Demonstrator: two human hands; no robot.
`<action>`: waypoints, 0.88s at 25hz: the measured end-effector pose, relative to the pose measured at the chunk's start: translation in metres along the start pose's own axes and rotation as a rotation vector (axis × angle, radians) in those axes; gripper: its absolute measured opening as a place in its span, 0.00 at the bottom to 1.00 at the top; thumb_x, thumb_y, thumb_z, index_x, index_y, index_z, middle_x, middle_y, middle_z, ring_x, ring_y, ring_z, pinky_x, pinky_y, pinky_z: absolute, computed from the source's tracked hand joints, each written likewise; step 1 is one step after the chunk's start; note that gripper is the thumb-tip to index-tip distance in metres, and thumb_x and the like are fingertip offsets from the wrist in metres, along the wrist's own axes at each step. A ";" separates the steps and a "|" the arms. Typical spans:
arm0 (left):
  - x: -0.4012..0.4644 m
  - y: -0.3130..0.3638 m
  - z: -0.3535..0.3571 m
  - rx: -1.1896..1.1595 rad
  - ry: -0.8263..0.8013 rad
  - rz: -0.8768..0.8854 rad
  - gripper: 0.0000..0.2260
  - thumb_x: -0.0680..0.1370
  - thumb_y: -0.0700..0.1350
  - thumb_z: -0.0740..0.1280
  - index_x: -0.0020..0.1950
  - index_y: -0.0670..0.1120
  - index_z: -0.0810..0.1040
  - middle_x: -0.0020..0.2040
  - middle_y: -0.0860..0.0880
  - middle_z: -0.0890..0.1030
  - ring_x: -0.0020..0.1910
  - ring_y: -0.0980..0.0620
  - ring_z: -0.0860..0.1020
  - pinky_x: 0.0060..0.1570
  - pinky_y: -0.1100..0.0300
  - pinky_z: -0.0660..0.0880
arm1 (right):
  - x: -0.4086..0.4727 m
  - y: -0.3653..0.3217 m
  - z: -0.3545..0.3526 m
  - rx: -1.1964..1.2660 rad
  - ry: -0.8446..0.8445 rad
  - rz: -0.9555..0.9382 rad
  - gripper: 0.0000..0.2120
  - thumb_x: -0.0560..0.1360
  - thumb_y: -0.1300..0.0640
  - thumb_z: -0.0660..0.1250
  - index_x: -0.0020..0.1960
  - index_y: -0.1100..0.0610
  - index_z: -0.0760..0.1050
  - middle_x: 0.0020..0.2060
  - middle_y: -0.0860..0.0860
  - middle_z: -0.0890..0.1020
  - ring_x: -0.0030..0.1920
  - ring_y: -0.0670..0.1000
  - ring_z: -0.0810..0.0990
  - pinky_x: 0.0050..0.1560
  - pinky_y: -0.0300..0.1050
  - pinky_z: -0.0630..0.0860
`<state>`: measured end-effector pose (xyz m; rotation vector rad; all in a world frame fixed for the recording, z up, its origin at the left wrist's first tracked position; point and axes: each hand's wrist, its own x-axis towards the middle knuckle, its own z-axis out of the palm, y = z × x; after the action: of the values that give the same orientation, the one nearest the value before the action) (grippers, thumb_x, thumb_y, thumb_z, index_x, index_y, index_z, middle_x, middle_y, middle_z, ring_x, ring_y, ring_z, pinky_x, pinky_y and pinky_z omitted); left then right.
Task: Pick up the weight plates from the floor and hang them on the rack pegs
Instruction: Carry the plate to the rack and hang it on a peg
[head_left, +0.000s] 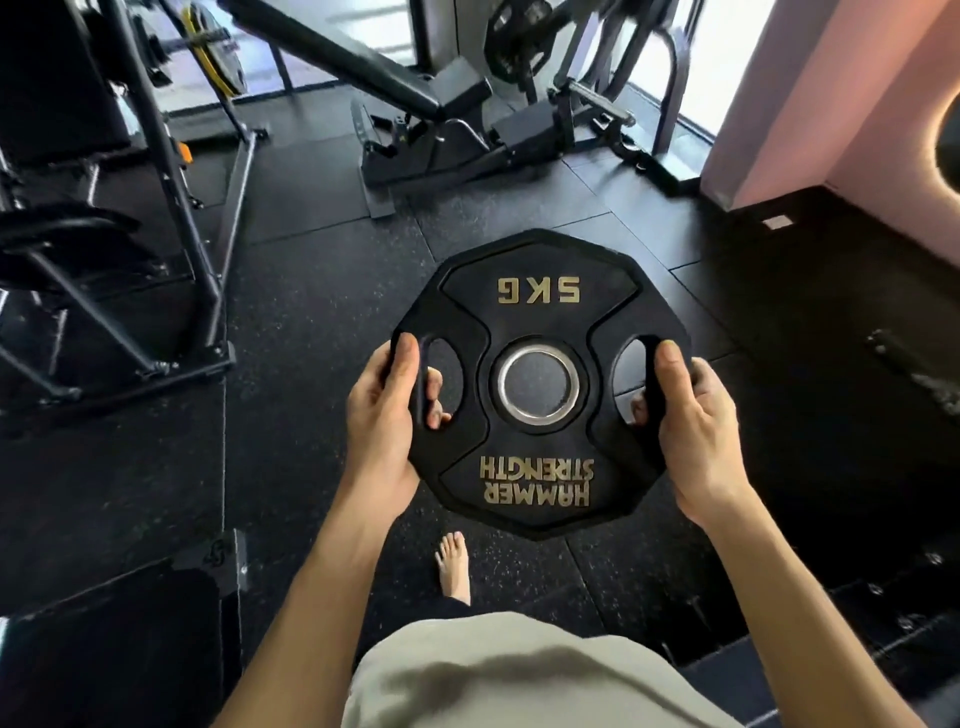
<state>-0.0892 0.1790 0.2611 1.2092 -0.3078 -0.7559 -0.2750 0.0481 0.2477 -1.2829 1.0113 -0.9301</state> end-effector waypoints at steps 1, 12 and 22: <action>0.036 0.006 0.003 0.014 -0.021 -0.008 0.10 0.80 0.52 0.64 0.46 0.46 0.75 0.32 0.50 0.73 0.25 0.54 0.66 0.30 0.60 0.68 | 0.026 0.000 0.014 0.021 0.042 -0.008 0.16 0.80 0.44 0.61 0.41 0.55 0.69 0.27 0.47 0.75 0.28 0.45 0.73 0.31 0.40 0.73; 0.344 0.024 0.135 0.141 -0.375 -0.143 0.12 0.79 0.53 0.65 0.53 0.45 0.73 0.35 0.49 0.75 0.28 0.56 0.70 0.29 0.61 0.68 | 0.265 -0.016 0.058 0.110 0.431 -0.024 0.16 0.79 0.43 0.61 0.41 0.54 0.68 0.28 0.49 0.75 0.28 0.47 0.73 0.31 0.42 0.72; 0.548 -0.007 0.358 0.182 -0.561 -0.157 0.13 0.77 0.55 0.65 0.49 0.45 0.74 0.33 0.49 0.76 0.25 0.53 0.68 0.30 0.58 0.68 | 0.516 -0.049 -0.020 0.169 0.592 -0.042 0.17 0.80 0.45 0.61 0.39 0.55 0.67 0.27 0.49 0.73 0.31 0.48 0.71 0.34 0.43 0.71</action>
<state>0.0920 -0.4497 0.2855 1.1825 -0.7620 -1.2236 -0.1372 -0.4520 0.2590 -0.9023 1.3242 -1.4423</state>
